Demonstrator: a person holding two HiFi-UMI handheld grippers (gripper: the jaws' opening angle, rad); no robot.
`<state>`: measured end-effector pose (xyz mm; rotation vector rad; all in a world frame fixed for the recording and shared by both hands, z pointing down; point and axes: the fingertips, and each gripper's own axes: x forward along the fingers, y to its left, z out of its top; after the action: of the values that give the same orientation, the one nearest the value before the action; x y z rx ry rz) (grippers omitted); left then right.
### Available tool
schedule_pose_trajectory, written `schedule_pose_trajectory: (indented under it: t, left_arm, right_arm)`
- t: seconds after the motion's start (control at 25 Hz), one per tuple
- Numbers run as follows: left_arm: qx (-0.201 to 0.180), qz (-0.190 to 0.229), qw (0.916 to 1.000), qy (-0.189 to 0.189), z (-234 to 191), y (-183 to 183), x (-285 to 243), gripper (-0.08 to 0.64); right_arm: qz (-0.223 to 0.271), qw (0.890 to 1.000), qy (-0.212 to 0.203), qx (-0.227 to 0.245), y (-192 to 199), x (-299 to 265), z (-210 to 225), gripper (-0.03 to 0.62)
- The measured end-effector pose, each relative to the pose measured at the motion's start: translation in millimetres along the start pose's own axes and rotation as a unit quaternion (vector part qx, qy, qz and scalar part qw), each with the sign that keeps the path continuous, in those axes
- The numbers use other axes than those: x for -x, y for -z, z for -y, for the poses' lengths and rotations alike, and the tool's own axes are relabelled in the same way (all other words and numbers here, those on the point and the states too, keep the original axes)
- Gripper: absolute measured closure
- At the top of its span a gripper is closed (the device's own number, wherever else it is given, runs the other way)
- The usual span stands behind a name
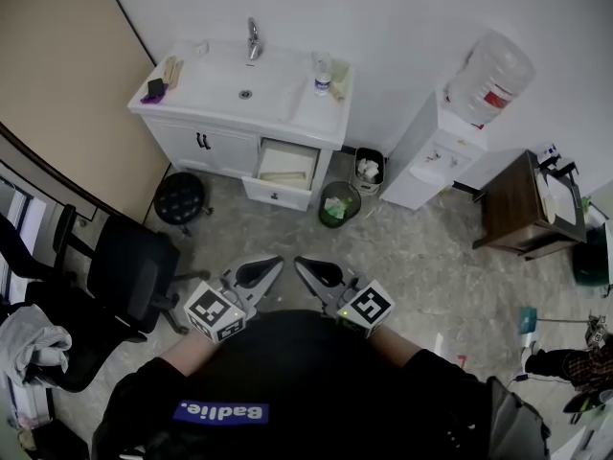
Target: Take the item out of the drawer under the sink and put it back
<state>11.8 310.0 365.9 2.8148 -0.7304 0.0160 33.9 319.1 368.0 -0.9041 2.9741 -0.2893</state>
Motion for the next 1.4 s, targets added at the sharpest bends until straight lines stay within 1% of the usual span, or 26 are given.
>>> schedule_pose_trajectory:
  t: [0.16,0.32,0.4,0.52,0.64,0.8,0.96,1.08,1.24,1.4]
  left_arm:
    - [0.004,0.003,0.9998,-0.020,8,9,-23,0.554]
    - [0.011,-0.006,0.9993,-0.035,8,14,-40,0.554]
    - [0.010,-0.008,0.9992,-0.037,-1,14,-45,0.554]
    - [0.017,-0.007,0.9991,-0.038,-28,13,-48,0.554]
    - [0.024,-0.010,0.9993,-0.025,-65,18,-49,0.554]
    - [0.019,-0.009,0.9998,-0.001,-126,8,-54,0.554]
    - [0.010,-0.012,0.9991,0.039,-175,-3,-60,0.554]
    - [-0.001,-0.018,0.9979,0.062,-210,-11,-62,0.554]
    - [-0.010,-0.020,0.9961,0.085,-245,-23,-64,0.554]
    - [0.005,-0.017,0.9956,0.092,-271,-32,-69,0.554]
  right_arm:
    - [0.000,1.000,-0.007,-0.012,6,24,20,0.598]
    - [0.000,1.000,-0.011,-0.025,11,32,36,0.598]
    - [-0.001,0.999,-0.010,-0.032,12,28,44,0.598]
    - [-0.009,0.999,-0.004,-0.036,21,8,59,0.598]
    - [-0.018,0.999,0.012,-0.042,27,-21,77,0.598]
    - [-0.021,0.998,0.045,-0.045,24,-68,110,0.598]
    - [-0.031,0.995,0.083,-0.054,21,-116,142,0.598]
    - [-0.030,0.993,0.104,-0.053,12,-149,161,0.598]
    - [-0.030,0.991,0.124,-0.049,5,-183,179,0.598]
    - [-0.022,0.991,0.123,-0.039,-1,-205,193,0.598]
